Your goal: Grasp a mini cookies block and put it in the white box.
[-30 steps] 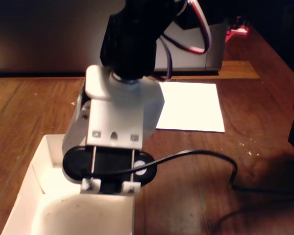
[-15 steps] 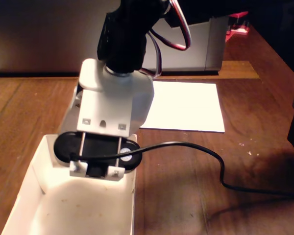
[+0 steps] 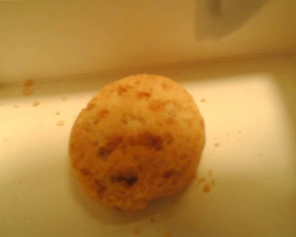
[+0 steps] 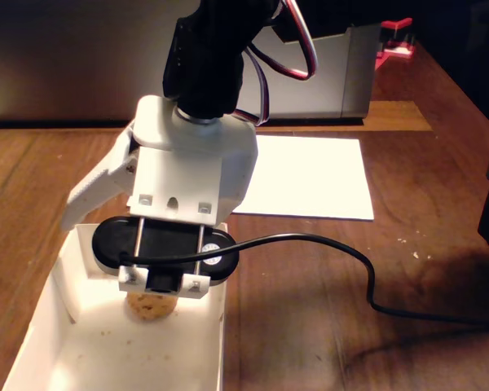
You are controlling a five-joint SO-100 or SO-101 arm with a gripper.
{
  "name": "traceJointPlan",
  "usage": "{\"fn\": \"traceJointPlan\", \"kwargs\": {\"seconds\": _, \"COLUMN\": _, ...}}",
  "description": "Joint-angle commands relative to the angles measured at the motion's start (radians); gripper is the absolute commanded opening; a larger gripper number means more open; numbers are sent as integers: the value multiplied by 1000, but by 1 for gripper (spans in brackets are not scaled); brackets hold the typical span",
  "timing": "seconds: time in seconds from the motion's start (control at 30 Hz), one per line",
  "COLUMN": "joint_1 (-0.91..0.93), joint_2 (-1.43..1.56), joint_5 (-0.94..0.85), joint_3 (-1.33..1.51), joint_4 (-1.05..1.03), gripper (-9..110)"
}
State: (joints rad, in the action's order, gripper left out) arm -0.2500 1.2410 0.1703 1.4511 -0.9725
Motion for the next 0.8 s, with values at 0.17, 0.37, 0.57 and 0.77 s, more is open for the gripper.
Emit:
{"fn": "traceJointPlan", "kwargs": {"seconds": 0.17, "joint_1": 0, "joint_2": 114, "joint_5": -18, "joint_3": -112, "joint_4": -35, "gripper": 0}}
{"fn": "traceJointPlan", "kwargs": {"seconds": 0.37, "joint_1": 3, "joint_2": 160, "joint_5": -38, "joint_3": -132, "joint_4": -67, "gripper": 0}}
{"fn": "traceJointPlan", "kwargs": {"seconds": 0.57, "joint_1": 17, "joint_2": 195, "joint_5": -46, "joint_3": -215, "joint_4": -127, "gripper": 0}}
{"fn": "traceJointPlan", "kwargs": {"seconds": 0.77, "joint_1": 34, "joint_2": 198, "joint_5": -78, "joint_3": -399, "joint_4": -262, "gripper": 0}}
